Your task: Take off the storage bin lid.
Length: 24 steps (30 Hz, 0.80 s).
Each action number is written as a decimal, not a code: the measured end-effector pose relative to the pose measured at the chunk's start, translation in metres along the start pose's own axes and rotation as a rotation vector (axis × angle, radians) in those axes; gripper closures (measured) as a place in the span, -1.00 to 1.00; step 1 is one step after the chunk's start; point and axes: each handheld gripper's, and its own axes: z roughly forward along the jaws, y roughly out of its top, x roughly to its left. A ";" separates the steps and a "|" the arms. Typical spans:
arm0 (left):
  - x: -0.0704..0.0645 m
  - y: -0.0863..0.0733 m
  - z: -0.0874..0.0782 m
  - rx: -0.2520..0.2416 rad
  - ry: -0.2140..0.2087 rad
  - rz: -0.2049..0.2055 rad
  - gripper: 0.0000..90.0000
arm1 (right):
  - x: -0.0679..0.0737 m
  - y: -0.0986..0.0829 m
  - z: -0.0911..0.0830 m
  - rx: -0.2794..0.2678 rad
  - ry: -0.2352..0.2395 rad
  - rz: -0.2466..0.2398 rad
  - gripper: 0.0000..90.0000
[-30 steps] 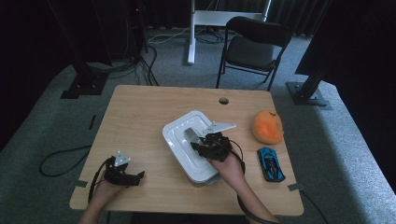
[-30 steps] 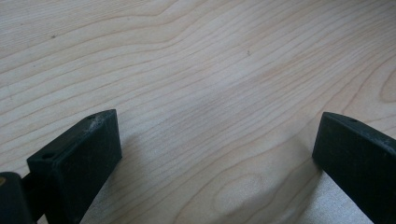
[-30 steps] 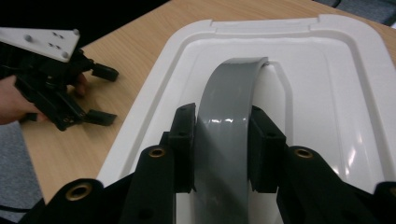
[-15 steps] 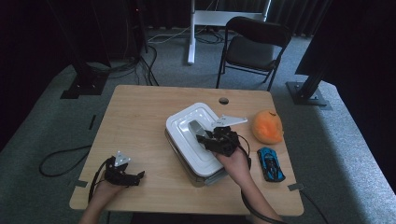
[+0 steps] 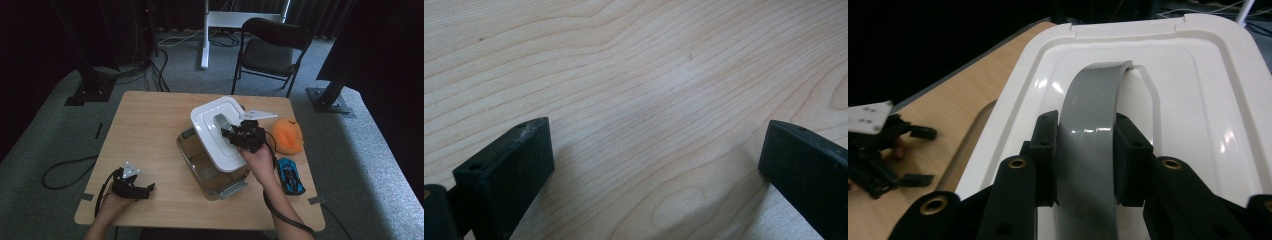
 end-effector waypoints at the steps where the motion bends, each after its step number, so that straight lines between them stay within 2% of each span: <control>1: 0.000 0.000 0.000 0.000 0.000 0.000 -0.96 | -0.003 0.001 0.001 0.003 -0.007 0.006 0.50; 7: 0.000 0.000 0.000 0.001 0.000 0.001 -0.96 | -0.021 0.005 0.006 -0.013 -0.026 0.031 0.50; 17: 0.000 0.000 0.000 0.002 -0.001 0.001 -0.96 | -0.048 0.010 0.014 -0.014 -0.082 0.052 0.50; 24: 0.000 0.000 0.000 0.002 -0.002 -0.001 -0.96 | -0.070 0.018 0.017 -0.017 -0.103 0.088 0.50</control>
